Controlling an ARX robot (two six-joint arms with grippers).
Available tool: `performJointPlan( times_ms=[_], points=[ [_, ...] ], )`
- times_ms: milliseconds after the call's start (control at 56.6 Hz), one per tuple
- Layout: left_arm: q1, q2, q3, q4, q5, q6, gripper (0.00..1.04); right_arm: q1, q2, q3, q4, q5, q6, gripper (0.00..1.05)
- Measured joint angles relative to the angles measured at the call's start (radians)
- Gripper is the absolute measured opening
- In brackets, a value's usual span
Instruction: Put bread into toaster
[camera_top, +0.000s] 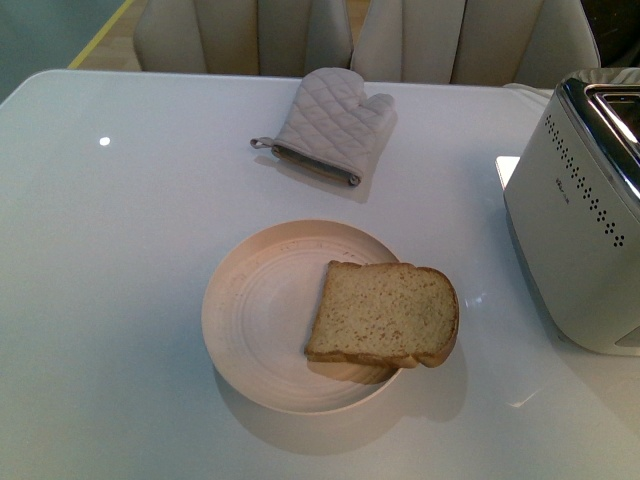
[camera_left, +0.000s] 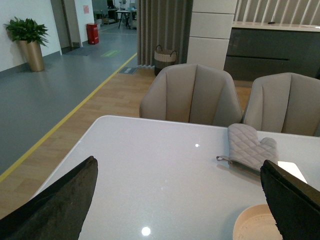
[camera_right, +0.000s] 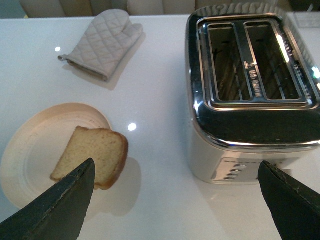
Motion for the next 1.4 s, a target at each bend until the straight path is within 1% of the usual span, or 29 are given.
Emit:
performJointPlan(
  times_ms=[88,194,300,336,424,477,760,848,954,1166,1395],
  points=[
    [0.000,0.000,0.000,0.000,0.000,0.000,0.97,0.023,0.165,0.045,0.081,0.000,0.053,0.96],
    [0.000,0.000,0.000,0.000,0.000,0.000,0.97,0.043,0.362,0.120,0.162,-0.023,0.117,0.96],
    [0.000,0.000,0.000,0.000,0.000,0.000,0.97,0.058,0.548,0.208,0.212,-0.072,0.209,0.96],
    [0.000,0.000,0.000,0.000,0.000,0.000,0.97,0.064,0.643,0.248,0.218,-0.099,0.275,0.96],
    [0.000,0.000,0.000,0.000,0.000,0.000,0.97,0.076,0.797,0.293,0.257,-0.154,0.374,0.96],
    [0.000,0.000,0.000,0.000,0.000,0.000,0.97,0.085,0.867,0.308,0.282,-0.169,0.423,0.96],
    [0.000,0.000,0.000,0.000,0.000,0.000,0.97,0.139,1.130,0.357,0.309,-0.143,0.557,0.96],
    [0.000,0.000,0.000,0.000,0.000,0.000,0.97,0.141,1.204,0.390,0.317,-0.145,0.618,0.96],
    [0.000,0.000,0.000,0.000,0.000,0.000,0.97,0.119,1.318,0.456,0.324,-0.156,0.712,0.96],
    [0.000,0.000,0.000,0.000,0.000,0.000,0.97,0.109,1.455,0.553,0.335,-0.198,0.745,0.96],
    [0.000,0.000,0.000,0.000,0.000,0.000,0.97,0.106,1.525,0.613,0.340,-0.202,0.744,0.96]
  ],
)
